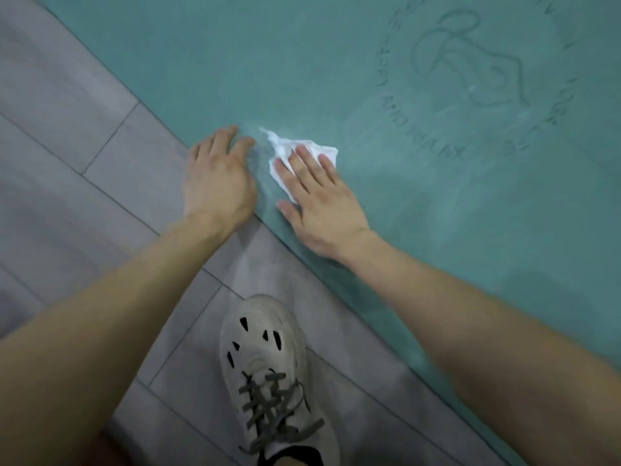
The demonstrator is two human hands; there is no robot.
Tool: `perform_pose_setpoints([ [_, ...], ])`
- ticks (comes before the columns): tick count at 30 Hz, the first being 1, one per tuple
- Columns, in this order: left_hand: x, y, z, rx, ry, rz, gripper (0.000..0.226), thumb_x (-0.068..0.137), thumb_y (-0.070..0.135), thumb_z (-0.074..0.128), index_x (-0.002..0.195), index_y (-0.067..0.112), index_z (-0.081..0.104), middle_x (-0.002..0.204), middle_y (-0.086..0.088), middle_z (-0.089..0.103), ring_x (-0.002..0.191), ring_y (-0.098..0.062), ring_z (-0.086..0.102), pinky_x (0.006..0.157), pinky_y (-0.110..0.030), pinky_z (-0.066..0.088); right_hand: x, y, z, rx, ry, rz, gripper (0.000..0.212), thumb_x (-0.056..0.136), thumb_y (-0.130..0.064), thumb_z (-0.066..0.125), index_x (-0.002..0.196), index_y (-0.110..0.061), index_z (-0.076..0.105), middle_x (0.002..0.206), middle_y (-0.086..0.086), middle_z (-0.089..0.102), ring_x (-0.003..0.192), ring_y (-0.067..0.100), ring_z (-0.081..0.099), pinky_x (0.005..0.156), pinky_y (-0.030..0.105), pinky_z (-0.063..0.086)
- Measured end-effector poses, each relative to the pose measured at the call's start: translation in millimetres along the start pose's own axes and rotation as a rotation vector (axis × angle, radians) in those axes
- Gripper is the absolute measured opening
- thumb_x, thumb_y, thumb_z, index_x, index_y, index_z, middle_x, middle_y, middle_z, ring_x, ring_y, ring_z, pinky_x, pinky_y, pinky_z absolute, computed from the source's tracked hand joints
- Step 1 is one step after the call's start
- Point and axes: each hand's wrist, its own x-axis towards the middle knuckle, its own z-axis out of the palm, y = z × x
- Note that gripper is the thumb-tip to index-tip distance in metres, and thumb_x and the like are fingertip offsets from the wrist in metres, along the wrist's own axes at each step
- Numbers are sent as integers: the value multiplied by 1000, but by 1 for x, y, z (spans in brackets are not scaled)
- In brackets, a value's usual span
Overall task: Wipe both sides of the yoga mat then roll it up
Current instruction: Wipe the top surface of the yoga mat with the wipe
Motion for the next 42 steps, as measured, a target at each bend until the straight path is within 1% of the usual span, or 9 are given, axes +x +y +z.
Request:
perform_pose_setpoints([
  [4,30,56,13,-111,25,162,60,84,24,38,140,19,60,154,-13,51,137,-38,48,113,-48,38,-156,50,-25,-45,-59,182,67,112,-48,36,169,-21,12,176,2,10,163,20,-3,131,49,13],
  [6,48,75,17,-131,27,177,61,85,28,35,139,20,60,153,-11,51,137,-37,48,112,-49,39,-181,54,-29,-53,-112,253,70,112,-51,35,169,-21,9,177,2,8,163,21,-5,131,50,14],
  [11,41,99,35,-140,13,154,53,85,24,38,131,23,65,141,-7,59,121,-37,54,100,-48,45,-87,39,-9,32,-33,349,72,109,-56,30,169,-21,12,177,3,4,163,22,-8,131,50,4],
  [18,60,76,21,17,-63,358,46,89,30,36,125,17,62,133,-9,60,110,-40,54,89,-52,49,-14,32,-7,-1,-27,321,69,110,-55,21,169,-23,8,177,1,4,163,21,-10,131,48,-3],
  [22,55,79,38,82,113,353,25,92,26,48,113,19,60,116,-10,59,103,-38,51,79,-50,42,-17,30,6,-20,92,336,70,108,-55,27,169,-21,16,176,2,13,163,21,-2,131,48,2],
  [27,58,82,41,92,122,332,29,92,31,48,115,19,61,116,-14,57,105,-40,51,85,-51,43,-53,17,4,67,156,468,72,107,-57,33,168,-21,21,175,2,18,163,20,3,131,45,5],
  [33,71,102,23,86,53,303,40,96,44,42,106,12,64,107,-19,58,103,-43,54,86,-52,50,-216,41,1,51,160,792,73,109,-57,33,169,-23,8,177,3,5,163,17,-6,132,47,10],
  [37,68,129,13,-74,-61,400,45,95,34,43,125,12,67,129,-17,60,118,-42,54,103,-50,48,-220,32,7,66,210,1032,75,107,-54,32,169,-19,8,177,9,6,163,23,-5,131,52,7],
  [42,69,156,-6,80,-329,492,52,98,34,50,147,22,57,153,-11,48,136,-40,47,117,-46,39,-102,25,8,80,245,817,70,106,-52,34,168,-20,22,176,6,15,163,23,1,130,51,6],
])
